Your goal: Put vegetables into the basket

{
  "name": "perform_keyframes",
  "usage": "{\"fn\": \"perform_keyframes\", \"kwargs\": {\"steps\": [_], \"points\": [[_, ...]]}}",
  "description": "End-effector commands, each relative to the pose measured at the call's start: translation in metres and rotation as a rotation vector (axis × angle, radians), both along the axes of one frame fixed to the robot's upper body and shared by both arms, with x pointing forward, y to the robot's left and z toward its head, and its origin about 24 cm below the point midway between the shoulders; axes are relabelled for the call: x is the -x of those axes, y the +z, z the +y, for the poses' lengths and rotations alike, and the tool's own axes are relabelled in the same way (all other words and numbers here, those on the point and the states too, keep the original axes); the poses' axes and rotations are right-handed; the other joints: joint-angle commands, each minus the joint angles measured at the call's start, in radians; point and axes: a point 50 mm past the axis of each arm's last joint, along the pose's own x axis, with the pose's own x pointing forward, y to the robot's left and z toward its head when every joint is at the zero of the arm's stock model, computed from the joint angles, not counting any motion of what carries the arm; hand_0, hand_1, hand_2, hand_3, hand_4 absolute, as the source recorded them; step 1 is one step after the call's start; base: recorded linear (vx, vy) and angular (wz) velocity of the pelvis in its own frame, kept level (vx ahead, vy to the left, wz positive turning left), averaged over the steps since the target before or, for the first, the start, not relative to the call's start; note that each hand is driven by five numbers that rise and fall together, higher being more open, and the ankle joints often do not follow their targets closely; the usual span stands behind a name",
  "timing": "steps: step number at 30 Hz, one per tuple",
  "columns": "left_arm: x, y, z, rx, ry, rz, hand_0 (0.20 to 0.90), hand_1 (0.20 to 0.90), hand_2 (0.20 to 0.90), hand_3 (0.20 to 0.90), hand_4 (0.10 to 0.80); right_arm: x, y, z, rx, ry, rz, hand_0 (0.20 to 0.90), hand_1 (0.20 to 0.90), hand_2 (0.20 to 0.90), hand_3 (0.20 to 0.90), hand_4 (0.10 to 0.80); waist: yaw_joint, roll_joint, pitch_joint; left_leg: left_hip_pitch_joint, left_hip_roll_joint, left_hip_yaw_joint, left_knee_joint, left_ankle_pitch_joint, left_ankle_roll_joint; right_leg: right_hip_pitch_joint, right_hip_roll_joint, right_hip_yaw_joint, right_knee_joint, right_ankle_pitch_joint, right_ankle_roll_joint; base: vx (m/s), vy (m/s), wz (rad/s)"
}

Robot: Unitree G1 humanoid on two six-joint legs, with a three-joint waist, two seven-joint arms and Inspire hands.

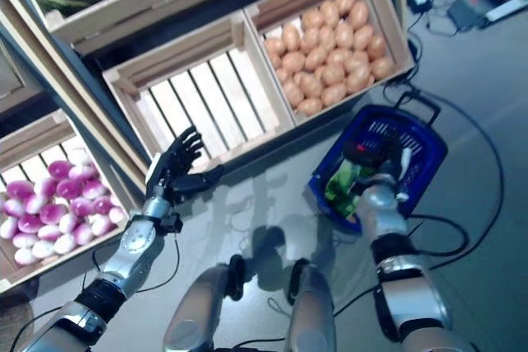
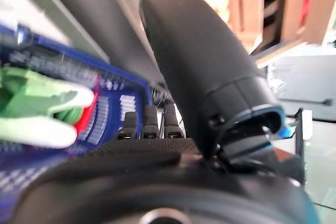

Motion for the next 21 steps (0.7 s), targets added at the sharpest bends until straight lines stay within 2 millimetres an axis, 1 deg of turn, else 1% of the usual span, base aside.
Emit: {"fn": "perform_keyframes", "kwargs": {"steps": [1, 2, 3, 4, 6, 8, 9, 11, 12, 13, 14, 15, 16, 17, 20, 21], "points": [[0.013, -0.009, -0.007, -0.018, -0.038, -0.014, 0.9, 0.9, 0.9, 0.9, 0.8, 0.018, 0.001, 0.004, 0.028, -0.03, -0.145, 0.9, 0.9, 0.9, 0.9, 0.8, -0.006, -0.021, -0.194, 0.149, -0.033, 0.05, -0.166, -0.013, 0.055, 0.203, 0.047, 0.012, -0.26, 0.078, -0.067, 0.225, 0.049, -0.08], [0.019, -0.019, -0.006, -0.031, -0.04, 0.021, 0.9, 0.9, 0.9, 0.9, 0.8, 0.027, -0.011, 0.008, 0.006, -0.021, -0.127, 0.9, 0.9, 0.9, 0.9, 0.8, -0.009, -0.022, -0.216, 0.18, -0.034, 0.053, -0.206, -0.001, 0.053, 0.233, 0.054, 0.014, -0.3, 0.09, -0.063, 0.154, 0.035, -0.04], [0.02, -0.021, -0.006, -0.036, -0.043, 0.029, 0.9, 0.9, 0.9, 0.9, 0.8, 0.028, -0.014, 0.009, 0.003, -0.018, -0.123, 0.9, 0.9, 0.9, 0.9, 0.8, -0.009, -0.022, -0.22, 0.188, -0.035, 0.053, -0.216, 0.003, 0.053, 0.241, 0.056, 0.014, -0.31, 0.094, -0.062, 0.13, 0.034, -0.04], [0.026, -0.029, -0.005, -0.048, -0.048, 0.056, 0.9, 0.9, 0.9, 0.9, 0.8, 0.035, -0.023, 0.015, 0.0, 0.004, -0.102, 0.9, 0.9, 0.9, 0.9, 0.8, -0.011, -0.021, -0.24, 0.213, -0.036, 0.056, -0.252, 0.015, 0.052, 0.263, 0.062, 0.016, -0.343, 0.107, -0.057, 0.097, 0.029, -0.05], [0.036, -0.041, 0.001, -0.057, -0.037, 0.101, 0.9, 0.9, 0.9, 0.9, 0.8, 0.045, -0.036, 0.021, -0.008, 0.029, -0.063, 0.9, 0.9, 0.9, 0.9, 0.8, -0.015, -0.021, -0.268, 0.257, -0.04, 0.06, -0.327, 0.04, 0.05, 0.299, 0.073, 0.022, -0.402, 0.128, -0.049, 0.111, 0.039, -0.07], [0.043, -0.051, 0.005, -0.093, -0.052, 0.134, 0.9, 0.9, 0.9, 0.9, 0.8, 0.055, -0.046, 0.028, -0.005, 0.054, -0.031, 0.9, 0.9, 0.9, 0.9, 0.8, -0.017, -0.02, -0.29, 0.291, -0.041, 0.063, -0.391, 0.062, 0.051, 0.324, 0.08, 0.025, -0.449, 0.146, -0.044, 0.075, 0.025, -0.11], [0.049, -0.057, 0.007, -0.108, -0.062, 0.164, 0.9, 0.9, 0.9, 0.9, 0.8, 0.064, -0.054, 0.036, 0.024, 0.086, -0.007, 0.9, 0.9, 0.9, 0.9, 0.8, -0.019, -0.019, -0.307, 0.309, -0.041, 0.061, -0.44, 0.08, 0.049, 0.337, 0.086, 0.029, -0.484, 0.161, -0.039, 0.053, 0.013, -0.07], [0.056, -0.067, 0.009, -0.112, -0.077, 0.223, 0.9, 0.9, 0.9, 0.9, 0.8, 0.073, -0.064, 0.047, 0.061, 0.171, 0.026, 0.9, 0.9, 0.9, 0.9, 0.8, -0.022, -0.019, -0.327, 0.331, -0.045, 0.056, -0.497, 0.105, 0.045, 0.355, 0.094, 0.03, -0.534, 0.185, -0.031, 0.02, 0.006, -0.02], [0.059, -0.073, 0.008, -0.125, -0.097, 0.257, 0.9, 0.9, 0.9, 0.9, 0.8, 0.078, -0.067, 0.056, 0.089, 0.22, 0.035, 0.9, 0.9, 0.9, 0.9, 0.8, -0.025, -0.017, -0.336, 0.341, -0.047, 0.053, -0.532, 0.119, 0.043, 0.364, 0.098, 0.027, -0.562, 0.197, -0.027, -0.008, 0.007, -0.06], [0.062, -0.079, 0.008, -0.139, -0.124, 0.284, 0.9, 0.9, 0.9, 0.9, 0.8, 0.08, -0.069, 0.063, 0.118, 0.259, 0.041, 0.9, 0.9, 0.9, 0.9, 0.8, -0.027, -0.017, -0.34, 0.335, -0.049, 0.051, -0.533, 0.118, 0.04, 0.37, 0.101, 0.023, -0.588, 0.209, -0.024, -0.033, 0.007, -0.05], [0.069, -0.089, 0.004, -0.147, -0.159, 0.337, 0.9, 0.9, 0.9, 0.9, 0.8, 0.086, -0.072, 0.075, 0.192, 0.342, 0.039, 0.9, 0.9, 0.9, 0.9, 0.8, -0.031, -0.016, -0.35, 0.322, -0.053, 0.042, -0.533, 0.118, 0.038, 0.371, 0.104, 0.021, -0.615, 0.222, -0.02, -0.049, 0.006, -0.04], [0.072, -0.095, 0.002, -0.14, -0.169, 0.363, 0.9, 0.9, 0.9, 0.9, 0.8, 0.09, -0.073, 0.082, 0.213, 0.385, 0.041, 0.9, 0.9, 0.9, 0.9, 0.8, -0.032, -0.015, -0.353, 0.318, -0.054, 0.038, -0.533, 0.119, 0.039, 0.366, 0.105, 0.022, -0.615, 0.222, -0.018, -0.039, 0.008, 0.0], [0.073, -0.096, 0.001, -0.138, -0.171, 0.37, 0.9, 0.9, 0.9, 0.9, 0.8, 0.091, -0.074, 0.084, 0.217, 0.403, 0.044, 0.9, 0.9, 0.9, 0.9, 0.8, -0.033, -0.015, -0.355, 0.316, -0.055, 0.037, -0.533, 0.119, 0.039, 0.364, 0.105, 0.022, -0.615, 0.222, -0.017, -0.043, 0.011, -0.02], [0.078, -0.103, -0.001, -0.111, -0.163, 0.407, 0.9, 0.9, 0.9, 0.9, 0.8, 0.096, -0.079, 0.091, 0.223, 0.455, 0.06, 0.9, 0.9, 0.9, 0.9, 0.8, -0.033, -0.014, -0.357, 0.313, -0.056, 0.037, -0.533, 0.12, 0.039, 0.359, 0.104, 0.021, -0.615, 0.223, -0.015, -0.039, 0.015, 0.0], [0.091, -0.122, -0.003, -0.012, -0.072, 0.505, 0.9, 0.9, 0.9, 0.9, 0.8, 0.112, -0.096, 0.1, 0.183, 0.536, 0.123, 0.9, 0.9, 0.9, 0.9, 0.8, -0.038, -0.014, -0.356, 0.315, -0.056, 0.04, -0.533, 0.115, 0.042, 0.36, 0.103, 0.017, -0.615, 0.22, -0.013, -0.019, 0.002, 0.01], [0.096, -0.128, -0.004, 0.026, -0.014, 0.535, 0.9, 0.9, 0.9, 0.9, 0.8, 0.119, -0.103, 0.103, 0.153, 0.552, 0.152, 0.9, 0.9, 0.9, 0.9, 0.8, -0.04, -0.015, -0.356, 0.316, -0.056, 0.041, -0.533, 0.114, 0.045, 0.362, 0.103, 0.015, -0.615, 0.22, -0.014, -0.013, -0.012, 0.04]]}}
